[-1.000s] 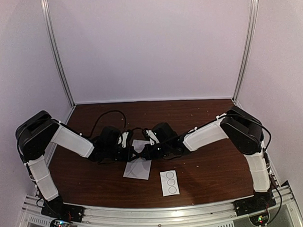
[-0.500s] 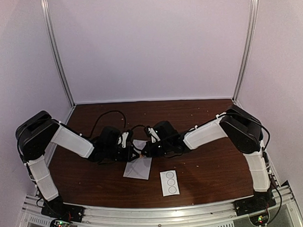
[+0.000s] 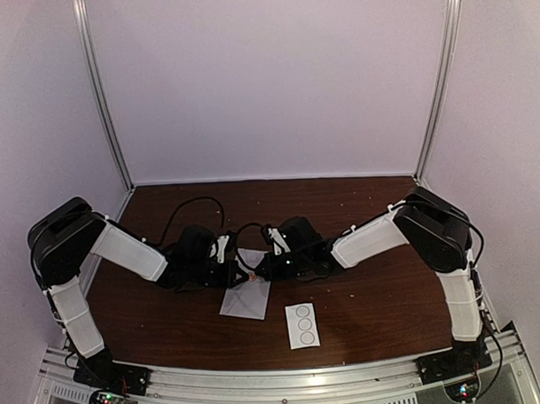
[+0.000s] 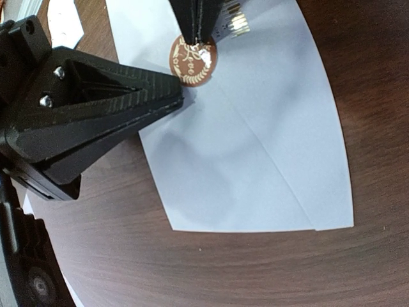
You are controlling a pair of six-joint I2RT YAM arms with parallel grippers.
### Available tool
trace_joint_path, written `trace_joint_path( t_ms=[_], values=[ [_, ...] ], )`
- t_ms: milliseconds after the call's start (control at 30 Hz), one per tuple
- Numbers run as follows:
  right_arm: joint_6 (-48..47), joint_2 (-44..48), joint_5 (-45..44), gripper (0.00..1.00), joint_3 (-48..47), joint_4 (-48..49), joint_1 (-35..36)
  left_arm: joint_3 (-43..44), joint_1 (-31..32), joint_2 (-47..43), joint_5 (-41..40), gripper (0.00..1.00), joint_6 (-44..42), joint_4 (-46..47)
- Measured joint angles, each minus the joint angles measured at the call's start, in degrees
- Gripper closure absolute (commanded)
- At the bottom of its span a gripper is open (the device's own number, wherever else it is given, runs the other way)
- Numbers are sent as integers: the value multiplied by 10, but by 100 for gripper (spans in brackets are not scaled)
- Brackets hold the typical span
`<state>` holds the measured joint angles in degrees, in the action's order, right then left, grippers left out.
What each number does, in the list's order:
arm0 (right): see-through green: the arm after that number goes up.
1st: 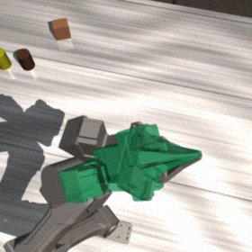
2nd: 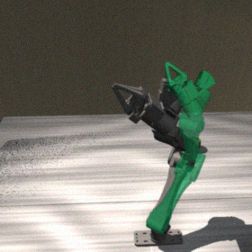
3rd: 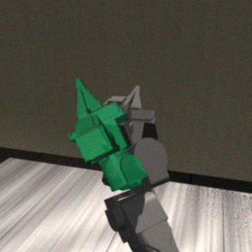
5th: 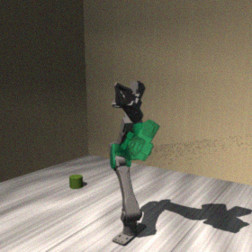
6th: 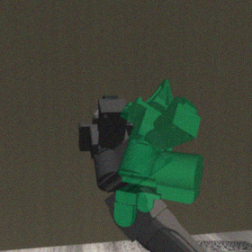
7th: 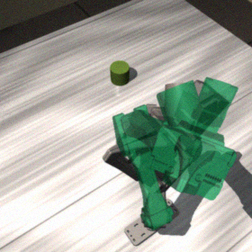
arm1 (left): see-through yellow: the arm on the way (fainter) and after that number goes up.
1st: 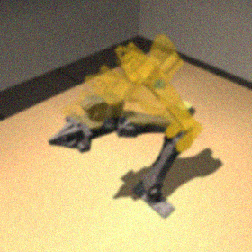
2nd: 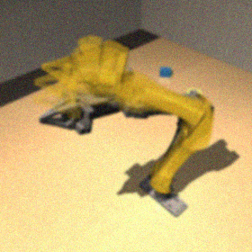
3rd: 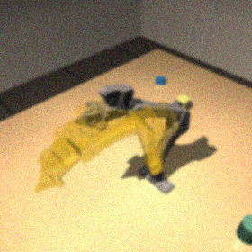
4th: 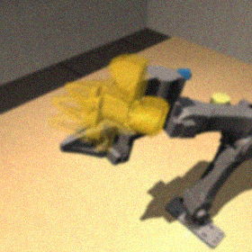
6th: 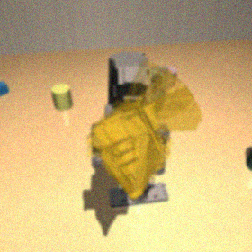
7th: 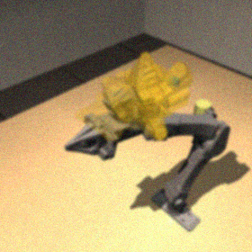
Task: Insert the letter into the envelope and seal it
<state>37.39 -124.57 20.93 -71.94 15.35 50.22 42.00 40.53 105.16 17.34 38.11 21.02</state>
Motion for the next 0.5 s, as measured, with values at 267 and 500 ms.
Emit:
trace_joint_path(
  t_ms=[267,500],
  values=[
    [-17,30,1,100,24,-26,9,0,0,0,0,100,0,0],
    [-17,45,10,100,19,-66,9,0,0,-1,0,100,0,-1]
  ],
)
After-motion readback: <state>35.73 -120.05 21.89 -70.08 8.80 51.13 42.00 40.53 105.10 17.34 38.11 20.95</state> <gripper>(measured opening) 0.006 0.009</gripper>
